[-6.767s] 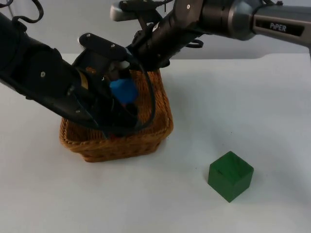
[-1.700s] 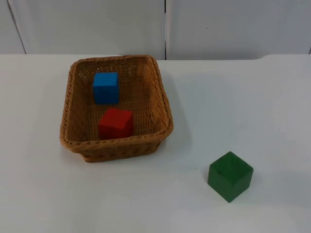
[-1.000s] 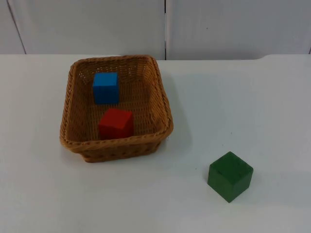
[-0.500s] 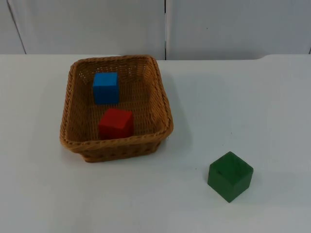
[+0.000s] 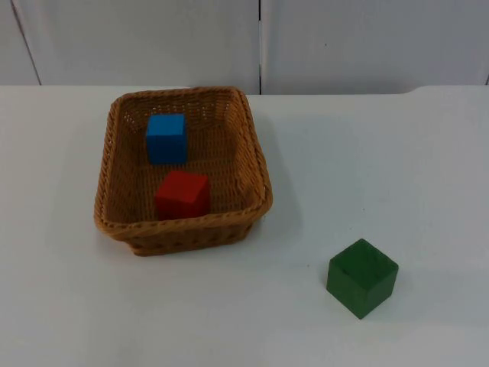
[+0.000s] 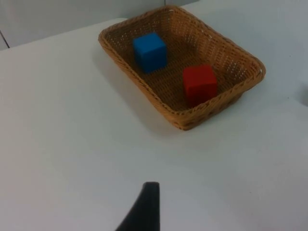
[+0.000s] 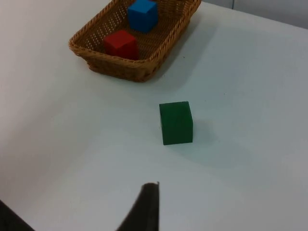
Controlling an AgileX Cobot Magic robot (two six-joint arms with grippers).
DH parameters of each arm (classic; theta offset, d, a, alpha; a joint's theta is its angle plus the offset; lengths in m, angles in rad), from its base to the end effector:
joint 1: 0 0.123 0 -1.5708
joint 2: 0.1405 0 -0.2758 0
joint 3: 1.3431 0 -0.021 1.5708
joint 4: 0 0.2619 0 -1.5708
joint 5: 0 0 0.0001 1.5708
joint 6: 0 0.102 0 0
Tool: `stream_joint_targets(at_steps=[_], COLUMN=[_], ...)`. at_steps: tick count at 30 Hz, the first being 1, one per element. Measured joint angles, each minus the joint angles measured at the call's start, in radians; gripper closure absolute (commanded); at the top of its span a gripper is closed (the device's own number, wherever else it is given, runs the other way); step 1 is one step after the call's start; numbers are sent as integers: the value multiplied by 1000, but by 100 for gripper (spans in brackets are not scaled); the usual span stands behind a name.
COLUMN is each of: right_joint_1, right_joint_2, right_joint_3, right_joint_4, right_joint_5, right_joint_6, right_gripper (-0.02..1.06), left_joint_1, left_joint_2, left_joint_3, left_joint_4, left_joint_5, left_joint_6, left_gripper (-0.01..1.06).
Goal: Pick up one cube with each hand and place exactly two cubes into the same basket, leaving the remaining cube outside.
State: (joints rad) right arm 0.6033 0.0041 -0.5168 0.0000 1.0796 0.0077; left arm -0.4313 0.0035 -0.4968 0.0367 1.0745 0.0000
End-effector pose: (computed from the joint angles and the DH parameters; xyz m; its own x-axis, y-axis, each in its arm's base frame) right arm 0.0180 0.0124 0.2808 -0.3844 -0.2555 -0.8871 -0.5644 0.8255 0.0068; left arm 0.0234 -0.0072 0.2754 -0.4236 0.2142 -0.8802 0.3995 0.9162 0.0307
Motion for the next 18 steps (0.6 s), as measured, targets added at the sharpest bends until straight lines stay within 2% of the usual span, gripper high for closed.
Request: stream_joint_targets(at_steps=[1,3,18], right_joint_1=[0,0,0], right_joint_2=[0,0,0], right_joint_3=[0,0,0], right_joint_4=[0,0,0], right_joint_5=[0,0,0], right_joint_6=[0,0,0], right_gripper=[2,-1,-1], left_joint_1=[0,0,0], left_joint_2=[0,0,0], left_joint_3=[0,0,0], left_joint_4=[0,0,0], left_joint_5=[0,0,0], left_joint_6=[0,0,0], left_gripper=[8,0,0])
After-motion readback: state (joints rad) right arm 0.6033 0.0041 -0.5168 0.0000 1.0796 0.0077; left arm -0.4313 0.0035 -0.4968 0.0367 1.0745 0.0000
